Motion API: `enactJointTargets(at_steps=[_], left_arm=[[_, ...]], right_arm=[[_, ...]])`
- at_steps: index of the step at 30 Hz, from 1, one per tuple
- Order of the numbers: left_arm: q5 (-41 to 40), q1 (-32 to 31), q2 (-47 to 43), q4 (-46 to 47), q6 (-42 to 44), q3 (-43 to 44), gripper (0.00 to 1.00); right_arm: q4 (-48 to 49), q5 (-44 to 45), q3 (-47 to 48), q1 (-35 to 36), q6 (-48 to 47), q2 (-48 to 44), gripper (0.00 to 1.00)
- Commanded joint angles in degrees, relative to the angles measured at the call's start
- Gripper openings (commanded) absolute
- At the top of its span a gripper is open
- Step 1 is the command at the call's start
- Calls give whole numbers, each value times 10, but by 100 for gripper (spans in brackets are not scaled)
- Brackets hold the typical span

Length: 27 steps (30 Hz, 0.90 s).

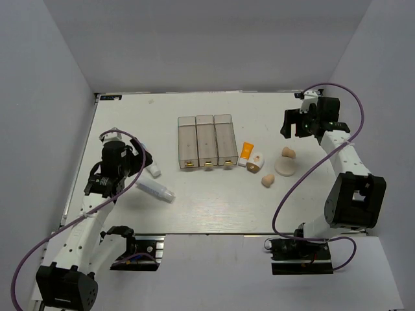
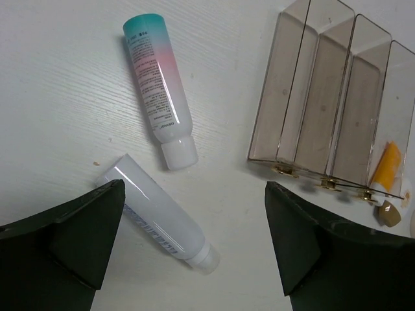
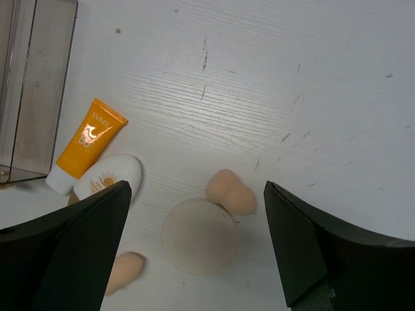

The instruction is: Organize the makeup

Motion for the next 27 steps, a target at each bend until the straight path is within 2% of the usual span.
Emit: enactJointTargets(at_steps=[1, 8, 16, 17, 20, 21, 22, 23, 24, 25, 27], left_arm=[[11, 0, 9, 14, -4, -1, 98], [-2, 0, 36, 6, -6, 14, 98], [-24, 0, 65, -15, -9, 30, 97], [-28, 0, 73, -20, -9, 33, 94], [-29, 0, 106, -25, -2, 44, 66], [-30, 0, 121, -24, 3, 46, 48], [-31, 0, 130, -23, 5, 52, 42], [-43, 0, 138, -24, 6, 56, 40], [-49, 0, 157, -27, 7, 61, 45], [-53, 0, 169, -25, 9, 65, 54], [-64, 0, 208, -21, 11, 78, 82]], right_arm=[[6, 5, -4, -1, -16, -19, 89], [-19, -115, -29, 2, -154, -55, 89], [-68, -143, -37, 10, -241, -56, 89], [-70, -144, -36, 11, -239, -55, 89], [-89, -170, -32, 13, -259, -50, 89], [-101, -177, -33, 14, -260, -48, 89], [-101, -187, -39, 14, -256, -50, 89], [-99, -192, -44, 15, -252, -53, 89], [-90, -194, -51, 15, -248, -55, 89], [-83, -196, -65, 16, -238, -59, 89], [-73, -198, -75, 16, -230, -64, 89]])
